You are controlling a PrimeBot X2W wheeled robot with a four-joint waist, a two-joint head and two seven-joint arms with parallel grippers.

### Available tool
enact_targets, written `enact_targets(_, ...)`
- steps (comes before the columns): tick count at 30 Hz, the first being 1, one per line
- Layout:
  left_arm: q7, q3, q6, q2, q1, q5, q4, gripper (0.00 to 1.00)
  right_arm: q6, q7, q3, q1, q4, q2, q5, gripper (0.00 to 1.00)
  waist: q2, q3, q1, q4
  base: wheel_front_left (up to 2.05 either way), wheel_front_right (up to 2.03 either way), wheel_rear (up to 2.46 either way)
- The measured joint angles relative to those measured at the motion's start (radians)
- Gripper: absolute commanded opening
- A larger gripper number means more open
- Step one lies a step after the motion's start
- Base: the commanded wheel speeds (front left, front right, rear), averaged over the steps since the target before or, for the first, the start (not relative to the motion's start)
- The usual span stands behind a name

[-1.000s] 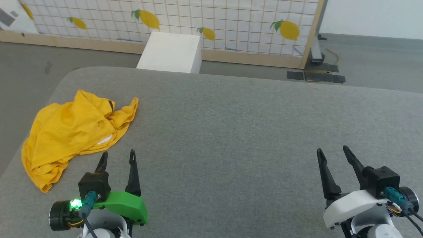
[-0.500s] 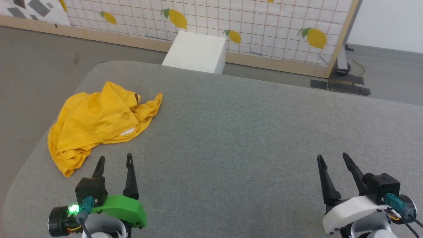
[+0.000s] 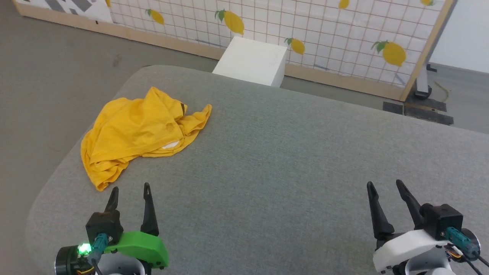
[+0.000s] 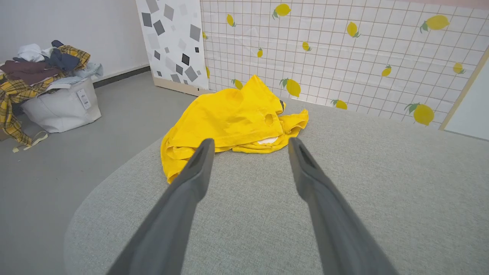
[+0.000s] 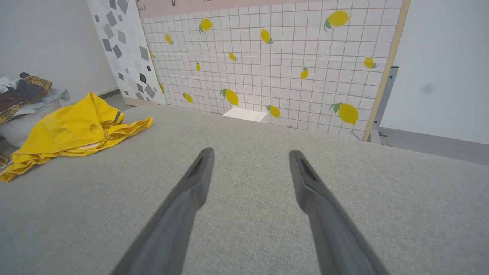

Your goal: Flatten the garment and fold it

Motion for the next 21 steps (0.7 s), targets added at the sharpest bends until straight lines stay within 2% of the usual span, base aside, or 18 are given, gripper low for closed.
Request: enact_targets(21,-0.045,-0.008,0.027,0.000,0.002,-0.017,0.041,1.00,0.000,-0.044,0.004,0.019,0.037,0.000,0.022,1.00,0.0000,-0.009,0.0000,0.100,0.00,0.00,0.00)
